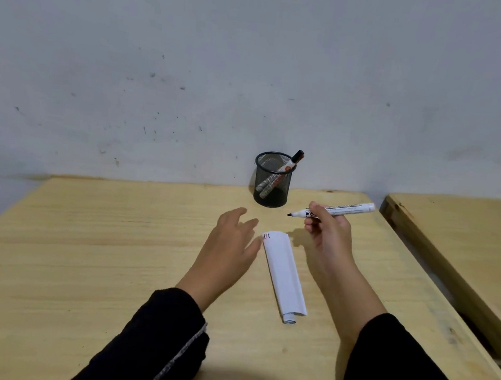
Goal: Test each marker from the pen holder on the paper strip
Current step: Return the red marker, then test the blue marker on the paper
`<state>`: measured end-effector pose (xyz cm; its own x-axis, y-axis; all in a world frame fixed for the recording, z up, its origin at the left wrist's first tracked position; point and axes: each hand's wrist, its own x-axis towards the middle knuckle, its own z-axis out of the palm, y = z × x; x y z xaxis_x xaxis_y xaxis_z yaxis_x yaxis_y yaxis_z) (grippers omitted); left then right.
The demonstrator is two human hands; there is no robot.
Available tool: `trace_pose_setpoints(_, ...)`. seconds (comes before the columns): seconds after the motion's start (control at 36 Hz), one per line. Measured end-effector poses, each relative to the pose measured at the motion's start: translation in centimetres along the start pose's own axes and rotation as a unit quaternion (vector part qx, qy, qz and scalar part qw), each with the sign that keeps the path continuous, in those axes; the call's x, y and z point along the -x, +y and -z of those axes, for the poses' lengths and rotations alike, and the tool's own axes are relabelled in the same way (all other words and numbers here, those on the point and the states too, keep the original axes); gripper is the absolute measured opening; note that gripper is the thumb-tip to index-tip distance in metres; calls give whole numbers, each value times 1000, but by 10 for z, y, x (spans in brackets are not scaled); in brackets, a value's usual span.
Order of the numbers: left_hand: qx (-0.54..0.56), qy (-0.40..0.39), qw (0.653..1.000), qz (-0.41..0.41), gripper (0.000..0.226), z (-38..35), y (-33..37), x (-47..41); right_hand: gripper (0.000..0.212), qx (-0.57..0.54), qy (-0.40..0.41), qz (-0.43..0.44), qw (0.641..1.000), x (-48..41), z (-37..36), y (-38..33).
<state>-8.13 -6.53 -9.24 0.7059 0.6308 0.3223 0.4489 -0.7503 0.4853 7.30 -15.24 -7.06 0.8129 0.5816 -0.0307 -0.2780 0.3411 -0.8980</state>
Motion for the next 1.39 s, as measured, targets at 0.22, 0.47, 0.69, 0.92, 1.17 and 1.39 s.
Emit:
trace_pose_setpoints(0.22,1,-2,999,46,22,-1,-13,-6,6,-8,-14,7,1000,16,4,-16)
trace_pose_setpoints(0.47,484,65,856,171,9,16,36,5,3,-19,-40,10,999,38,-1,-14)
trace_pose_setpoints(0.69,573,44,797,184,7,17,45,8,3,-23,-59,22,998,45,-5,-17)
trace_pose_setpoints(0.92,611,11,769,187,11,16,55,6,9,10,-78,31,996,48,-8,-10)
trace_pose_setpoints(1.17,600,5,778,185,2,20,53,5,10,0,-95,44,995,48,-6,-10)
trace_pose_setpoints(1.39,614,-7,763,202,4,19,47,6,15,49,-117,28,992,46,-1,-9)
